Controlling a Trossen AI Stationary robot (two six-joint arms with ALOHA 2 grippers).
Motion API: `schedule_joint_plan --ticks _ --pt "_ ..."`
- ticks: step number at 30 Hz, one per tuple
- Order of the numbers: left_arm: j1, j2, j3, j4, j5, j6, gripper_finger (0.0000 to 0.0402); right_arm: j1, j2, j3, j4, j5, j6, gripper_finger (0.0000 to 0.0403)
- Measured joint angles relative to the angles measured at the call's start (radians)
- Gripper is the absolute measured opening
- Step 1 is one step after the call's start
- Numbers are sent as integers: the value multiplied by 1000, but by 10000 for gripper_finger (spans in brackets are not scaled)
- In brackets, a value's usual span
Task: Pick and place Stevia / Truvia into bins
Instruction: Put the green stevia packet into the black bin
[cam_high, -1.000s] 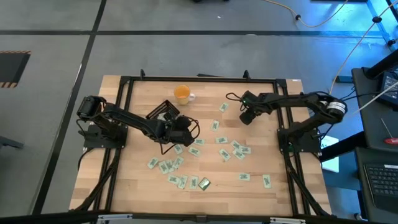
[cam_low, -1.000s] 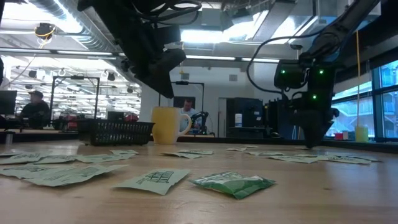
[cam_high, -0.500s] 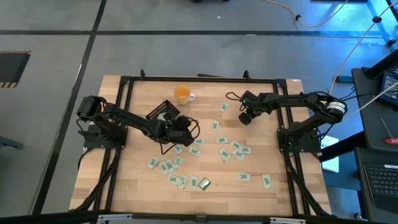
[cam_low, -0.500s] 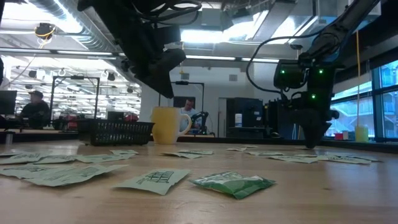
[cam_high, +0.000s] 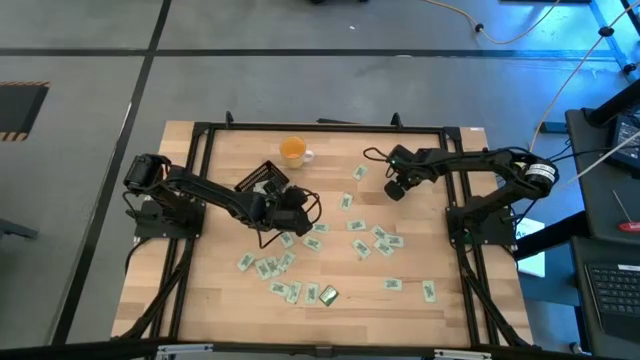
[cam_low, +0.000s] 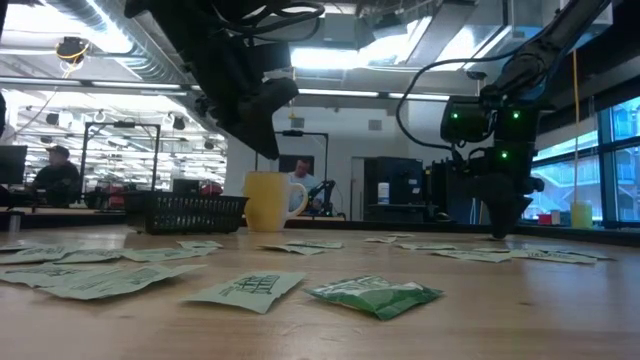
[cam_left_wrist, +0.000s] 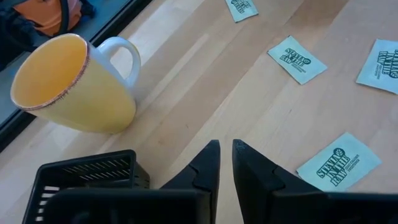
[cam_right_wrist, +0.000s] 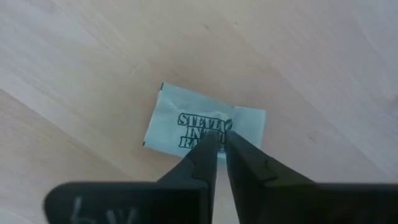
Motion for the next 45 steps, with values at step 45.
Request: schedule_joint_plan --ticks 45 --pt "0 0 0 0 21 -7 31 34 -63 -9 13 -54 -127 0"
